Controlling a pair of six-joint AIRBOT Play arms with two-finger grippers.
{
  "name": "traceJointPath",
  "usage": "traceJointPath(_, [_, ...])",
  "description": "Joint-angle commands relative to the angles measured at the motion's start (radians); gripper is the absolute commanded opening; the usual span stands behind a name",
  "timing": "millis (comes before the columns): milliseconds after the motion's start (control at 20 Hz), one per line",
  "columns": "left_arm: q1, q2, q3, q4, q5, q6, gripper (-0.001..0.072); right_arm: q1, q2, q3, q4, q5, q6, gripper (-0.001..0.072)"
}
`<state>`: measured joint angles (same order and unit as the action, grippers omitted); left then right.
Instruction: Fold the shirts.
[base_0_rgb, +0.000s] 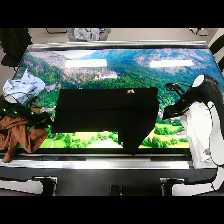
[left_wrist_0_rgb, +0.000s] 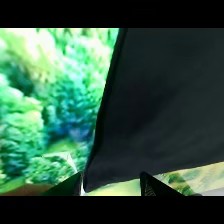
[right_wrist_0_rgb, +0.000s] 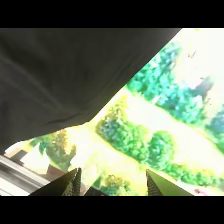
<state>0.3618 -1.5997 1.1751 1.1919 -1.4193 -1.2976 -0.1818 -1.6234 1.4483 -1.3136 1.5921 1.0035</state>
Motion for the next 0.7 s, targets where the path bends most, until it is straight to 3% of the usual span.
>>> traceJointPath(0, [0.000, 0.020, -0.090, 0.001, 0.071, 0.019, 0.0458, 0.000, 0.019, -0.027, 0.002, 0.006, -0.010, 0.0496])
traceJointPath(200, [-0.020, 0.020, -0.129, -0.007, 0.114, 0.018, 0.0427, -0.001, 0.019, -0.027, 0.001, 0.007, -0.010, 0.0496])
traceJointPath(250, [-0.024, 0.020, -0.132, -0.007, 0.128, 0.010, 0.0248, -0.001, 0.019, -0.027, -0.002, 0.007, -0.010, 0.0496])
traceJointPath(300, [-0.027, 0.020, -0.133, -0.006, 0.141, -0.001, 0.0123, 0.000, 0.020, -0.030, -0.004, 0.008, -0.010, 0.0495])
traceJointPath(350, [-0.027, 0.020, -0.132, -0.006, 0.150, -0.012, 0.0042, 0.000, 0.026, -0.041, -0.003, 0.005, -0.015, 0.0495])
traceJointPath(550, [-0.026, 0.031, -0.132, -0.006, 0.153, -0.011, 0.0032, -0.001, 0.119, -0.244, 0.015, -0.074, -0.047, 0.0496])
traceJointPath(650, [-0.026, 0.037, -0.132, -0.006, 0.154, -0.010, 0.0033, 0.000, 0.181, -0.405, 0.126, -0.153, -0.066, 0.0501])
